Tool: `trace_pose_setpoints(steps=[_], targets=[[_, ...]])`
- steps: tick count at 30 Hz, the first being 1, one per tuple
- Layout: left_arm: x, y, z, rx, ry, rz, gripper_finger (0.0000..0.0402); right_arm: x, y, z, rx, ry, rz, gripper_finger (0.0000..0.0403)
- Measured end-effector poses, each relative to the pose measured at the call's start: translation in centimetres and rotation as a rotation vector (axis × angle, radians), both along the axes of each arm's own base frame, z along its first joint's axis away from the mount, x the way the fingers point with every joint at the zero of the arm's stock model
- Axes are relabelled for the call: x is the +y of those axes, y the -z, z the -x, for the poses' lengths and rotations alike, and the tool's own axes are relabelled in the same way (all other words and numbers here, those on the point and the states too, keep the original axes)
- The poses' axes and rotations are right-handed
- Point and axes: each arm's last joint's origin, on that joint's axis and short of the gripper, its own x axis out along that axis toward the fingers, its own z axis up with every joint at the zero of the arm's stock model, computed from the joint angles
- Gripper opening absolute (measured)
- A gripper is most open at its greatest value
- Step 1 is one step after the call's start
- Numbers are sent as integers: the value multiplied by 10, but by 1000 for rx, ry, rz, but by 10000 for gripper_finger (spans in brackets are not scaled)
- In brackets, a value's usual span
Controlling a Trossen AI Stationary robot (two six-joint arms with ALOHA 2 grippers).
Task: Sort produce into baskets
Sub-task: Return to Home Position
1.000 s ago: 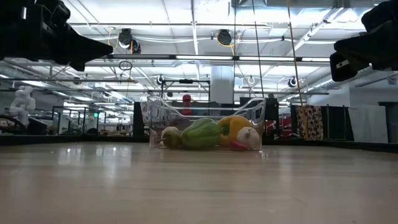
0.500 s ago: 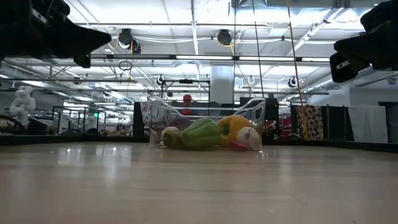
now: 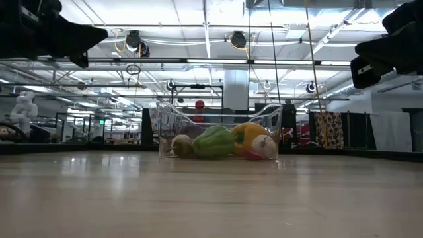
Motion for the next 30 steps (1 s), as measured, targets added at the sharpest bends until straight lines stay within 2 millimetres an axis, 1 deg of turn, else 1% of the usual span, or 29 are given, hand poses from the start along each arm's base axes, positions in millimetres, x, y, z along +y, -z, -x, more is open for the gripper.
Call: trace_pose_setpoints(steps=[4,6,10,11,20,23,28,30], targets=[[1,0,5,-12,-11,12,5,0,0,0,1,0,-6,2],[2,1,6,-2,-9,29,5,0,0,0,9,3,-61,2],[2,11,6,104,-9,37,5,0,0,0,20,5,-110,2],[2,10,7,108,-12,37,5,0,0,0,22,4,-107,2],[4,11,6,112,-41,4,5,0,0,-1,-3,15,53,2],[6,13,5,113,-40,9,5,-1,0,-1,-9,33,67,2],[8,11,5,101,29,-19,5,-1,0,-1,-12,33,80,2],[10,11,5,93,18,-24,5,-1,0,-1,-16,33,103,2]])
